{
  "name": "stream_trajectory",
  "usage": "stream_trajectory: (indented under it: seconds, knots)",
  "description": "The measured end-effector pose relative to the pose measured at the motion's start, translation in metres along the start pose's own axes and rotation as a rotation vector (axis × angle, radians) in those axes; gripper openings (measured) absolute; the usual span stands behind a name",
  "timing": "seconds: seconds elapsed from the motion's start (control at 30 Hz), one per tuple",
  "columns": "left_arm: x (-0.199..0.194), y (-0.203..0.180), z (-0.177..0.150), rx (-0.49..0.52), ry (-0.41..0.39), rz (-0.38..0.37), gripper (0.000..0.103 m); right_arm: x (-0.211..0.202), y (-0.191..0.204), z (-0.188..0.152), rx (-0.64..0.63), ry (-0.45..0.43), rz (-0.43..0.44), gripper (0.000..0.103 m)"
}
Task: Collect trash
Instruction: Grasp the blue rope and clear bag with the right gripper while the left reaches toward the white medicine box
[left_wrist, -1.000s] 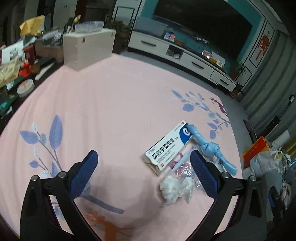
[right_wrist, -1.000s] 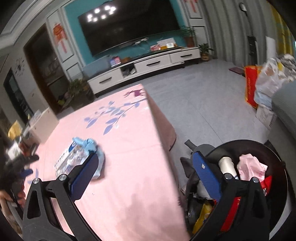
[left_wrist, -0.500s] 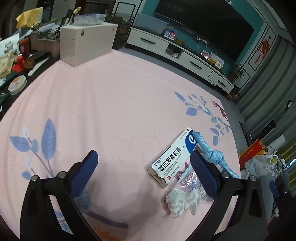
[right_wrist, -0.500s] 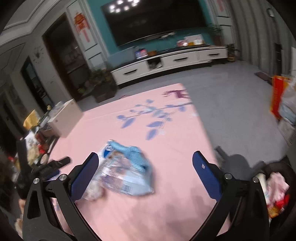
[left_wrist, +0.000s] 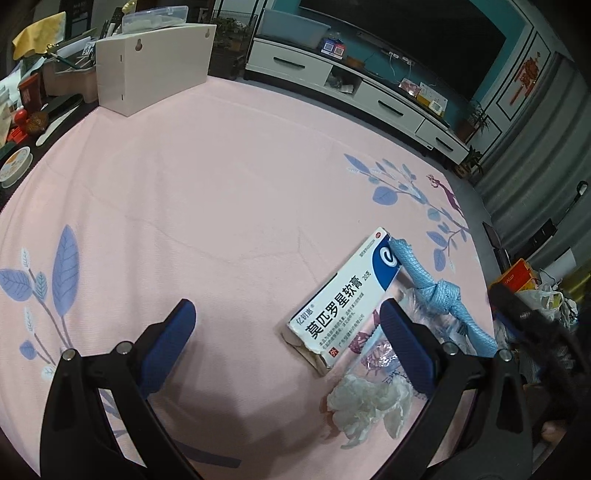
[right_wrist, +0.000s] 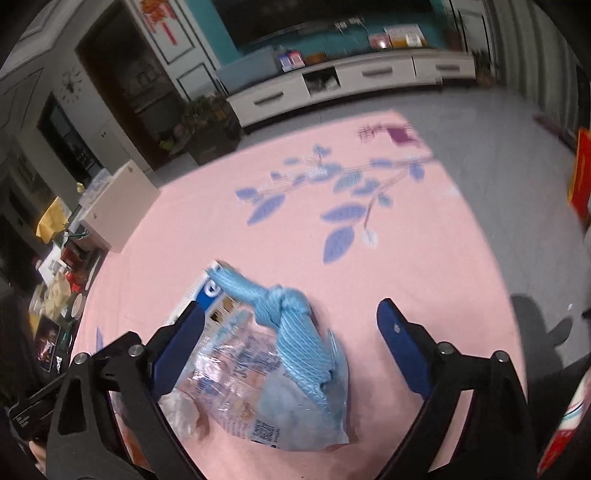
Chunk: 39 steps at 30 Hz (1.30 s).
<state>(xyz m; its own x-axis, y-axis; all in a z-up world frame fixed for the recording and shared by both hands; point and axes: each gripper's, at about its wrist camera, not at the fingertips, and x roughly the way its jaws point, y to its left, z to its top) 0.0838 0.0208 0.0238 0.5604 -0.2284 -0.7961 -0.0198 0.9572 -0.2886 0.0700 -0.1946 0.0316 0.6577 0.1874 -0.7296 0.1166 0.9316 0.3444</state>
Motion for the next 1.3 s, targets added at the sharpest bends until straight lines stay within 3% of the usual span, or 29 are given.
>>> stream_trajectory:
  seconds: [0.2, 0.37, 0.53, 0.63, 0.7, 0.77, 0.83, 0.97, 1.0, 1.07, 1.3]
  knots:
    - [0.011, 0.0, -0.002, 0.001, 0.019, 0.012, 0.099, 0.012, 0.009, -0.007, -0.025, 0.045, 0.026, 0.085]
    - [0.016, -0.004, -0.005, 0.023, 0.029, 0.02, 0.085, 0.022, 0.013, -0.013, -0.039, 0.092, 0.045, 0.085]
    - [0.022, -0.006, -0.008, 0.025, 0.038, 0.032, 0.078, 0.027, 0.014, -0.016, -0.057, 0.107, 0.036, 0.082]
    - [0.02, -0.007, -0.009, 0.03, 0.034, 0.021, 0.067, 0.03, 0.015, -0.018, -0.072, 0.119, 0.018, 0.079]
    - [0.02, -0.006, -0.009, 0.011, 0.035, -0.013, 0.057, 0.031, 0.015, -0.019, -0.076, 0.116, 0.014, 0.073]
    - [0.021, -0.003, -0.009, -0.017, 0.041, -0.067, 0.039, 0.031, 0.015, -0.019, -0.079, 0.119, 0.014, 0.064]
    - [0.02, -0.001, -0.009, -0.043, 0.042, -0.085, 0.033, 0.03, 0.015, -0.019, -0.086, 0.119, -0.002, 0.058]
    - [0.016, 0.003, -0.008, -0.082, 0.039, -0.106, 0.016, 0.028, 0.012, -0.018, -0.078, 0.118, 0.008, 0.036]
    - [0.014, 0.005, -0.007, -0.094, 0.035, -0.115, 0.013, 0.027, 0.012, -0.018, -0.081, 0.115, 0.013, 0.025]
    - [0.01, 0.007, -0.007, -0.102, 0.033, -0.123, 0.002, 0.023, 0.014, -0.017, -0.089, 0.106, 0.006, 0.017]
    - [-0.009, 0.014, -0.002, -0.128, -0.003, -0.164, 0.002, -0.008, 0.017, -0.012, -0.105, 0.042, 0.006, 0.016]
